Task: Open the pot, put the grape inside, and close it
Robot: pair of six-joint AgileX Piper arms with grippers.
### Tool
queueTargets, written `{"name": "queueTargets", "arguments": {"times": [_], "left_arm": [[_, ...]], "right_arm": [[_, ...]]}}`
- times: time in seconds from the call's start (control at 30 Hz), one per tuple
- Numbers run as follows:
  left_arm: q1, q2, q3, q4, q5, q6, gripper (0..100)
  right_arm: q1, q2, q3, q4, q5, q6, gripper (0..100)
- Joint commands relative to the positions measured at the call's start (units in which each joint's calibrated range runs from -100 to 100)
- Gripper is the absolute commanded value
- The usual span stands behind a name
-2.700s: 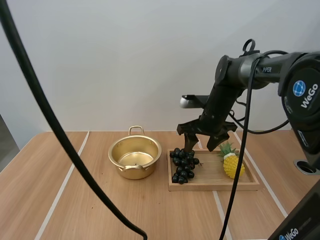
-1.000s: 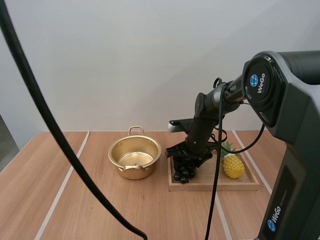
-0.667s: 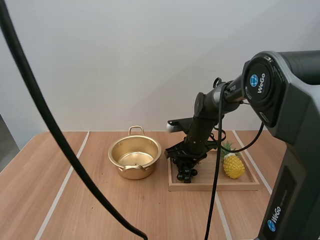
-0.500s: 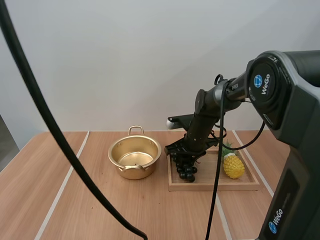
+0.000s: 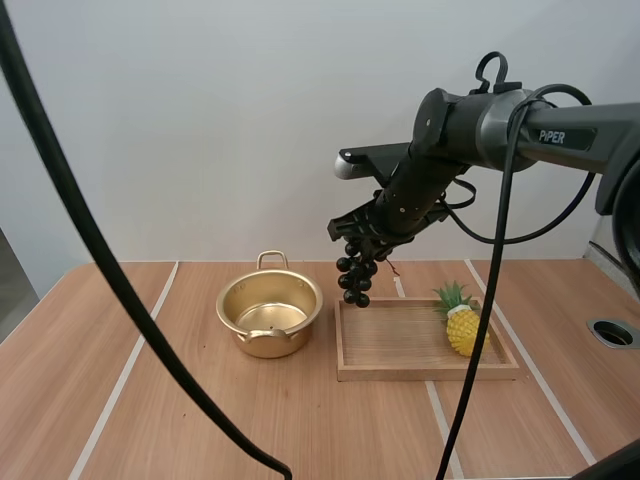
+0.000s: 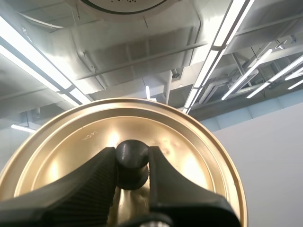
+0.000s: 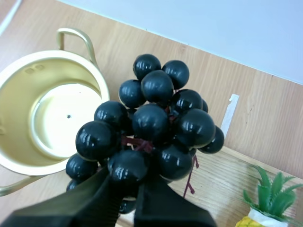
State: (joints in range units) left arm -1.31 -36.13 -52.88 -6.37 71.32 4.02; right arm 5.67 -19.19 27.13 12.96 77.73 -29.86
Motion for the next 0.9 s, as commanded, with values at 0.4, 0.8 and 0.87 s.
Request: {"name": "queueTargets", "arguments": {"times": [0.4,0.8,0.87], "left_arm": [[0.03,-0.2,-0.8,1.0,1.8,0.2,0],[0.03,-0.2,-0.8,1.4,2.0,0.2,0],[0.03,-0.2,-0.8,1.5,2.0,0.2,0]], "right_arm": [[0.1,-4.0,-2.1,6.5,1.4,-12.9,0],[3.5,0.9,-18.2,9.6,9.4,-15.4,0],[4.7,2.6,-19.4,9.6,11.5,-15.4,0]]}}
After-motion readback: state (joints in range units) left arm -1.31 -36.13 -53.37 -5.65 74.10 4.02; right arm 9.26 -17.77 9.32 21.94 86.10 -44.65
